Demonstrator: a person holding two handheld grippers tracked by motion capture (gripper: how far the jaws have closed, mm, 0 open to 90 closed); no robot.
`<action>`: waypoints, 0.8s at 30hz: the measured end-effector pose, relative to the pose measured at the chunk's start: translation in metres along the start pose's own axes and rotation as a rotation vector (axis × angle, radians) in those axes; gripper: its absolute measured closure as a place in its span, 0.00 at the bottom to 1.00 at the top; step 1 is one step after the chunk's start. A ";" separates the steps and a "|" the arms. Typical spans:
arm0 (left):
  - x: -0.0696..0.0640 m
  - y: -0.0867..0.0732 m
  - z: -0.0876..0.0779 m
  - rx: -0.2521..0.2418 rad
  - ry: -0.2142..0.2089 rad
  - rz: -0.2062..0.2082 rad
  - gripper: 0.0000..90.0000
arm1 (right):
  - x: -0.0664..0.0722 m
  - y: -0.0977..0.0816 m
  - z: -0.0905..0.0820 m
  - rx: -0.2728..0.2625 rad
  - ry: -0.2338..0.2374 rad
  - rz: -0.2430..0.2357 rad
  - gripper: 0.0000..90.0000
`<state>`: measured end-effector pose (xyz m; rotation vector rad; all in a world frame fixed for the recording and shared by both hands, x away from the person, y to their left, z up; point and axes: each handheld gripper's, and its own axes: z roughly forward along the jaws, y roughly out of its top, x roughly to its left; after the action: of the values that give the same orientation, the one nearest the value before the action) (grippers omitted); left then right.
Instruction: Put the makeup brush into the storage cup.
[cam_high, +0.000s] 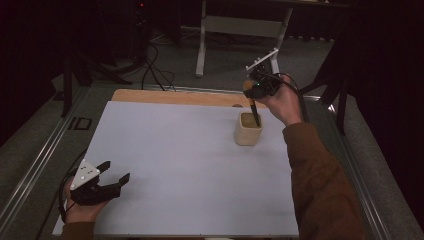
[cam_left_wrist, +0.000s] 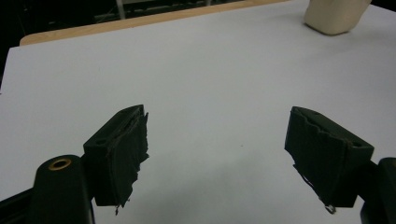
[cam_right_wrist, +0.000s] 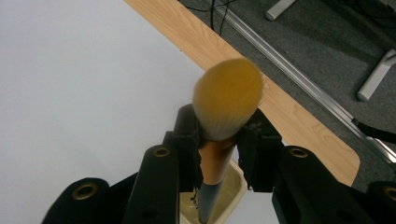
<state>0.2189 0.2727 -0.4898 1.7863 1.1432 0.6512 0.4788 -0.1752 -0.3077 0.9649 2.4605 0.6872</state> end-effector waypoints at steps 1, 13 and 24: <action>0.000 0.000 0.000 0.000 0.000 0.001 0.24 | 0.000 0.000 0.001 -0.002 0.001 -0.001 0.77; 0.000 0.000 0.000 0.001 0.001 0.001 0.24 | 0.000 -0.007 0.009 0.003 0.005 0.013 0.77; 0.000 0.000 0.000 0.000 0.000 0.001 0.24 | -0.002 -0.010 0.012 0.009 0.010 0.020 0.77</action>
<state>0.2186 0.2730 -0.4896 1.7872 1.1428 0.6520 0.4815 -0.1791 -0.3230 0.9936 2.4674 0.6895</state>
